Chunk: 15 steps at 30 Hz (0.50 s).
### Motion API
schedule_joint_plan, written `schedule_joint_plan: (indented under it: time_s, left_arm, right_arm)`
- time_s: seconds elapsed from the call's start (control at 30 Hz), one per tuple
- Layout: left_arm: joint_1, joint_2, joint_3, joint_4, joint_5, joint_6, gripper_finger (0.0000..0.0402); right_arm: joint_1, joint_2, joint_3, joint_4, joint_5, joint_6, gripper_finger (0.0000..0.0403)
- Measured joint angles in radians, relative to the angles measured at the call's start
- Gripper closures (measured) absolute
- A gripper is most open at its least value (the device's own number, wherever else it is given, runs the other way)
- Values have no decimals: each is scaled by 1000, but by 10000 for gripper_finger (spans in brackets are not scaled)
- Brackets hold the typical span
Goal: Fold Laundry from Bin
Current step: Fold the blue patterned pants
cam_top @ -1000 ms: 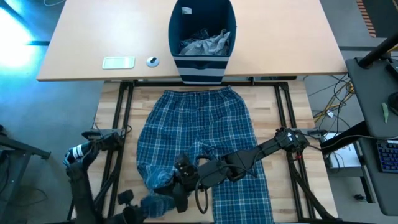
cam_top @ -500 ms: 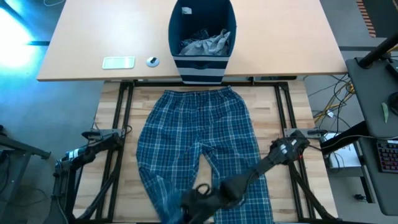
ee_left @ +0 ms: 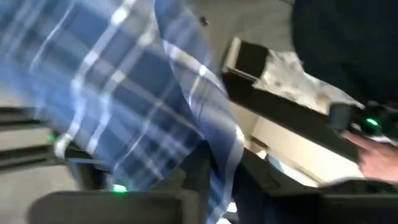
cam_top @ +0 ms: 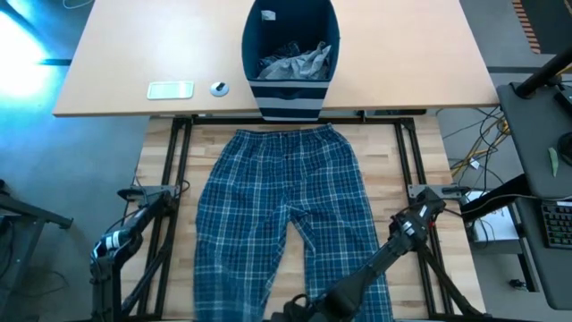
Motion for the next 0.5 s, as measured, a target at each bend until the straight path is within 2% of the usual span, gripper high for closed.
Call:
schedule_joint_plan:
  time_s: [0.13, 0.27, 0.37, 0.5]
  left_arm:
    - [-4, 2, 15, 16, -18, 9, 283]
    - [-7, 1, 71, -92, -106, 70, 219]
    - [-4, -23, 92, -266, -184, 124, 187]
    - [32, -59, 85, -613, -386, 181, 175]
  right_arm:
    - [-25, -12, 2, -147, 169, 38, 195]
    - [-64, -40, 2, -344, 298, 109, 187]
    - [-109, -85, 2, -555, 350, 153, 187]
    - [-202, -115, -5, -837, 401, 167, 188]
